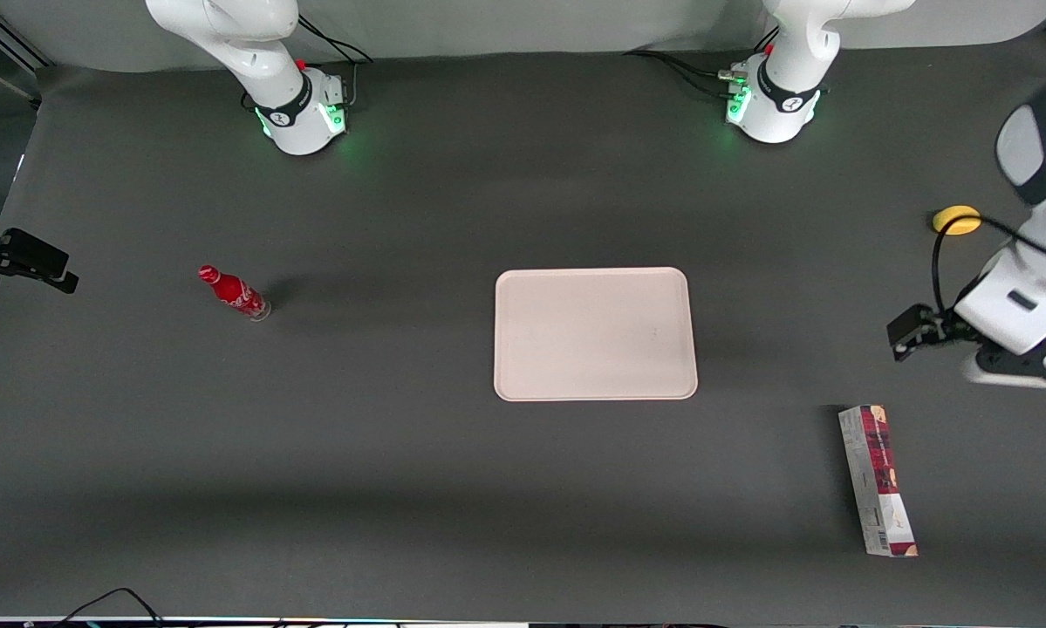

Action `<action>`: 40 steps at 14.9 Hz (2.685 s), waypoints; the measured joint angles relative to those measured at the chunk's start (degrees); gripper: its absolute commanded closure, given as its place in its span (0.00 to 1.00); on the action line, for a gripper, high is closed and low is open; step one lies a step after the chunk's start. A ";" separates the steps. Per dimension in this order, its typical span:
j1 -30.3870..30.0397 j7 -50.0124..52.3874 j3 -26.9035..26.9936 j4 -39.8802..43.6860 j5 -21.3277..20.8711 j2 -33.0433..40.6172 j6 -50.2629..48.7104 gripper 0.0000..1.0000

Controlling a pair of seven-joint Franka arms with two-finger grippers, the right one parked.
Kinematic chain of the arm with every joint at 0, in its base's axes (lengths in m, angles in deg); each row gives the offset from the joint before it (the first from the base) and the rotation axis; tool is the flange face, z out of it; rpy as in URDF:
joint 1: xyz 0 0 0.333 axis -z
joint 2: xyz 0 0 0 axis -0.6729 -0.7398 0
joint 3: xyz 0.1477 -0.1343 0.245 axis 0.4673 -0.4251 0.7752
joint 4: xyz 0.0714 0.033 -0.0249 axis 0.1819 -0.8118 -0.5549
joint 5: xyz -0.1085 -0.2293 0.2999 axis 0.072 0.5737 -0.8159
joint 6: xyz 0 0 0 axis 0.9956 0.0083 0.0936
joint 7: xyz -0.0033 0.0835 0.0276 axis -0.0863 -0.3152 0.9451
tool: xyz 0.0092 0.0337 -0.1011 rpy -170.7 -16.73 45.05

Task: Place red cookie box on tray
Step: 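Move the open left gripper over the red cookie box, then lower the left gripper and close it on the cookie box's end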

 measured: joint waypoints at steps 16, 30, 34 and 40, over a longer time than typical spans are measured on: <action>-0.50 -4.05 5.08 2.97 1.36 -29.55 33.02 0.00; -1.52 -5.23 5.86 3.69 1.73 -34.91 39.93 1.00; -1.90 -7.37 5.82 4.37 1.72 -34.85 40.08 1.00; 1.74 -7.60 5.15 8.72 1.90 -24.05 18.65 1.00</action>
